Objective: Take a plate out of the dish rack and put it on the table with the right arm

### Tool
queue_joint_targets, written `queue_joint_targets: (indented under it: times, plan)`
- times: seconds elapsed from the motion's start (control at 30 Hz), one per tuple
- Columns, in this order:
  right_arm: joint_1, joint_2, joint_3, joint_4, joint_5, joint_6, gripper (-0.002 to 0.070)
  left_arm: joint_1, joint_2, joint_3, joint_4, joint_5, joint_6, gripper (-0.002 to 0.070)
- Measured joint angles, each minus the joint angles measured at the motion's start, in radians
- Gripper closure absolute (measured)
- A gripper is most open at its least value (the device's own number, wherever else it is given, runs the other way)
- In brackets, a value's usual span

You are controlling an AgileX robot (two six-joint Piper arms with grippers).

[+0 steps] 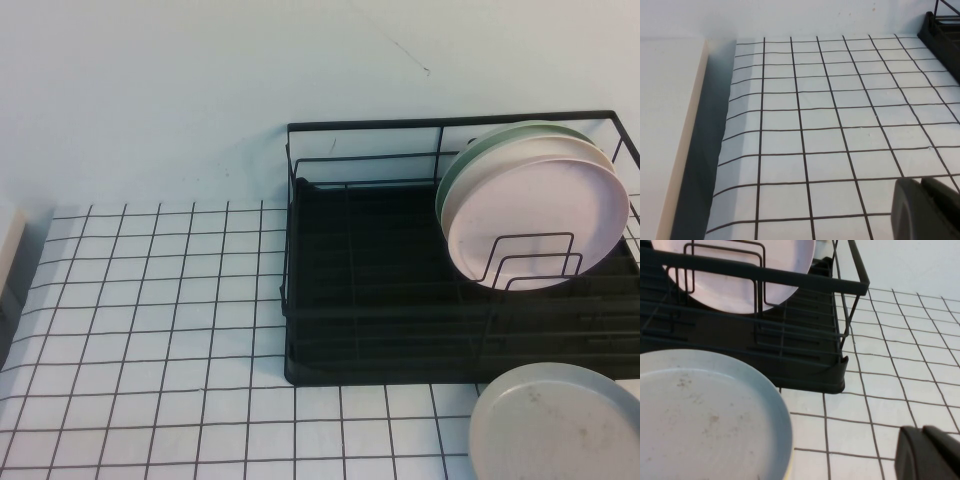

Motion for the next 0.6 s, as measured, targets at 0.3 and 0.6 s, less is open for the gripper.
queue_joint_targets:
  times: [0.3, 0.6]
  plan:
    - [0.000, 0.000, 0.004, 0.000, -0.031, 0.000, 0.0680, 0.000, 0.000, 0.000, 0.000, 0.000, -0.002, 0.0678]
    - [0.000, 0.000, 0.008, 0.000, -0.634, 0.000, 0.0680, 0.000, 0.000, 0.000, 0.000, 0.000, -0.002, 0.0678]
